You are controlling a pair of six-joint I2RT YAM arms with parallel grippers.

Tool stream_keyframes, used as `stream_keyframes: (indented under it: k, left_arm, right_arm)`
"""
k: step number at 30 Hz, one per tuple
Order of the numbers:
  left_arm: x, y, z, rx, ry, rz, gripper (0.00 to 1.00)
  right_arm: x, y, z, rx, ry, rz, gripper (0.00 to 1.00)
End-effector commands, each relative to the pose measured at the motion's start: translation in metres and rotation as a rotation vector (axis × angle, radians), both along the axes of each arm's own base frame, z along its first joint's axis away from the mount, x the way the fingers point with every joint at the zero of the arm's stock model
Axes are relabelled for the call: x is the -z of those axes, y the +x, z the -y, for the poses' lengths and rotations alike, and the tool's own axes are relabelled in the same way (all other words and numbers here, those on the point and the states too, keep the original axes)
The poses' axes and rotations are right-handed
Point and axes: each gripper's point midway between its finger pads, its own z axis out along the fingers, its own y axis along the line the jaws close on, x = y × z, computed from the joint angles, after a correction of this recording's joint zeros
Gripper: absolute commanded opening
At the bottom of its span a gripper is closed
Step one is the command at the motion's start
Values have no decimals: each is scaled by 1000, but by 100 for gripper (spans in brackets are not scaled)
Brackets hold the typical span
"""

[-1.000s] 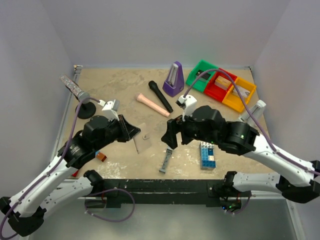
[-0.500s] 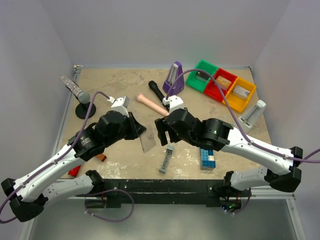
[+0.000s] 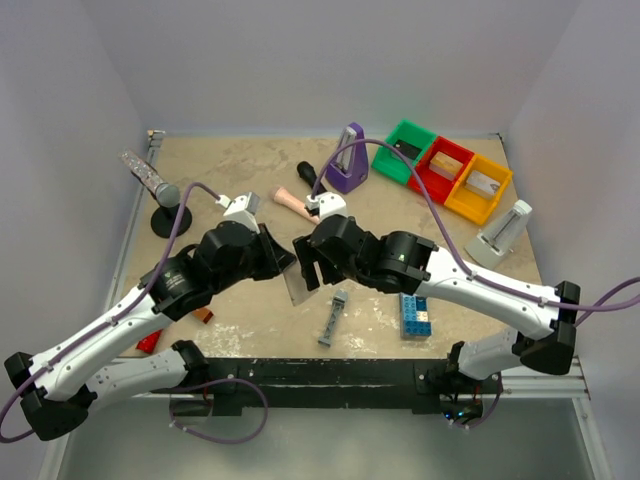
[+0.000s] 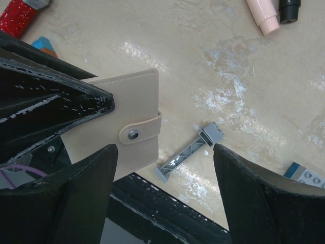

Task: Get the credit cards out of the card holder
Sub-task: Open the card holder.

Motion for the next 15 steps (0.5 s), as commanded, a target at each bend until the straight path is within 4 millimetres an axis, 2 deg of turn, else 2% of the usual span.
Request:
stream_keyframes:
  k: [1, 15]
  left_arm:
    - [-31, 3, 9, -4, -93, 34, 0]
    - [-36, -1, 16, 4, -147, 22, 0]
  right_arm:
    - [-28, 1, -15, -5, 93, 18, 79]
    - [-10, 5, -19, 9, 20, -7, 76]
